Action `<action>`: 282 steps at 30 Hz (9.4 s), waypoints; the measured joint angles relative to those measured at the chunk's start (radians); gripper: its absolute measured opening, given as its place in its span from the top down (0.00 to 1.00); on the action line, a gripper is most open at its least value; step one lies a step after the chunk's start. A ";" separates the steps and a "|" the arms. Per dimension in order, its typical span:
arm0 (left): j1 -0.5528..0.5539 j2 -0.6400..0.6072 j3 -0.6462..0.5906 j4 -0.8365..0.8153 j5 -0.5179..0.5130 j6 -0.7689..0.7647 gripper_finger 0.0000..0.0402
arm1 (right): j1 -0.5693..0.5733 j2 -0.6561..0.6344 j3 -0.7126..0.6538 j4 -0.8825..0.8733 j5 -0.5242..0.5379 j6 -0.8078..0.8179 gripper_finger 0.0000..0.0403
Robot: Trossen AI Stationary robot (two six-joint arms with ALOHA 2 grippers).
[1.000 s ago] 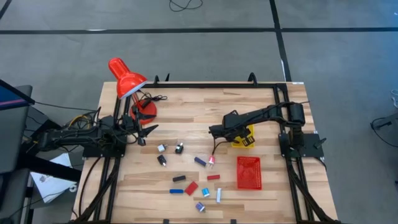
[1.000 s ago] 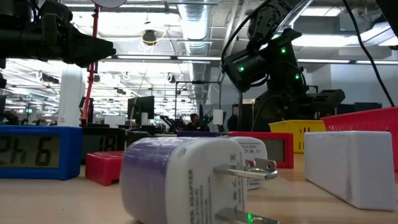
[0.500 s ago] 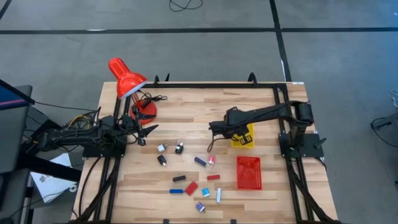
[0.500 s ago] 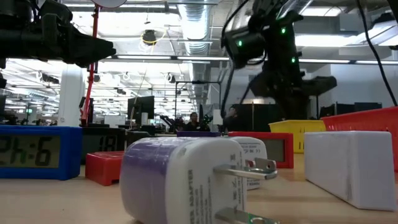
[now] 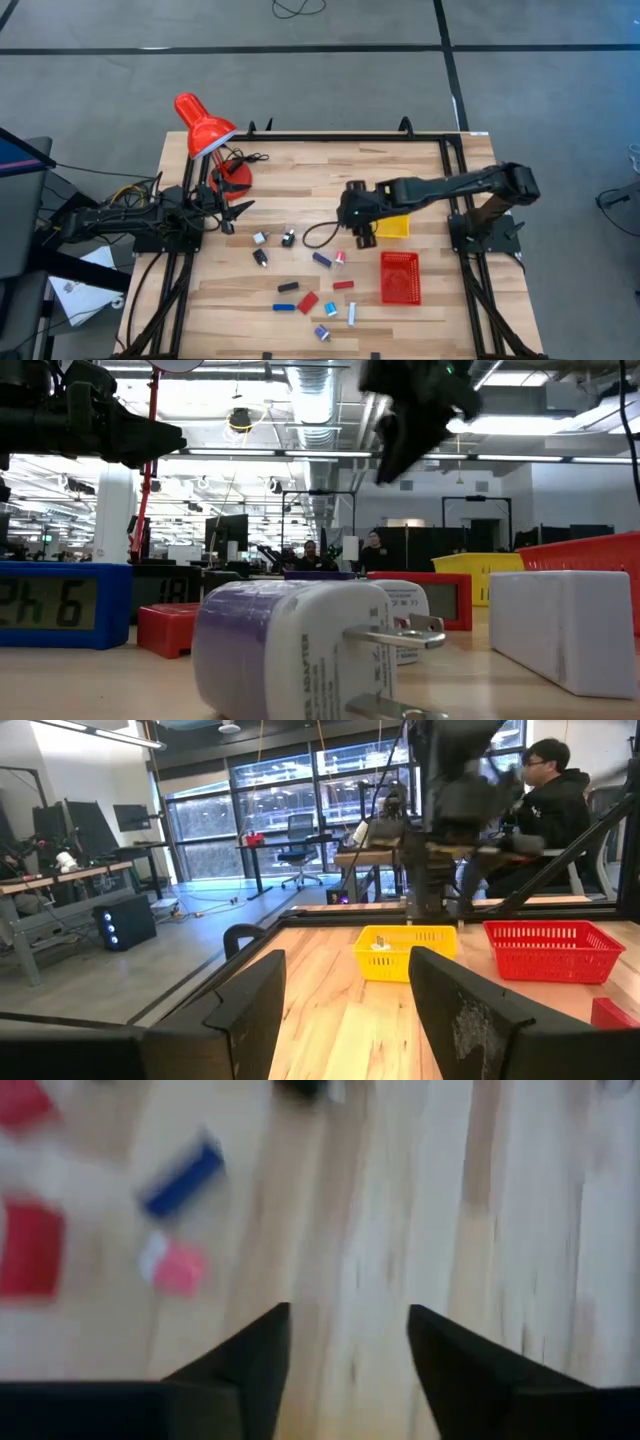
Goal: Pick & Place Office items
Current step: Put pink charger adapter into the yellow bin
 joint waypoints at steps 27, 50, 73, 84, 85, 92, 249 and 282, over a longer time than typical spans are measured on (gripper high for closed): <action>0.000 0.004 0.000 0.012 0.001 -0.030 0.48 | 0.219 0.263 -0.002 0.135 0.142 0.595 0.26; 0.000 0.065 0.000 0.017 0.000 -0.030 0.48 | 0.183 0.312 -0.092 0.233 0.007 0.583 0.33; 0.000 0.064 0.000 0.023 0.000 -0.030 0.48 | 0.177 0.312 -0.092 0.239 0.004 0.521 0.62; 0.000 0.067 0.000 0.104 0.002 -0.192 0.48 | 0.171 0.169 -0.094 0.115 0.003 0.450 0.63; 0.000 0.067 0.000 0.118 0.003 -0.212 0.48 | 0.165 0.145 -0.094 0.115 -0.003 0.435 0.63; 0.000 0.118 0.000 0.180 0.010 -0.269 0.48 | 0.060 -0.014 -0.180 0.385 -0.234 0.328 0.60; -0.103 1.321 0.602 0.401 -0.131 0.347 0.66 | -0.358 -0.086 -0.626 1.335 -0.506 0.733 0.13; -0.101 1.321 0.652 0.126 -0.300 0.051 0.67 | -0.200 -0.014 -0.306 0.870 -0.043 0.687 0.21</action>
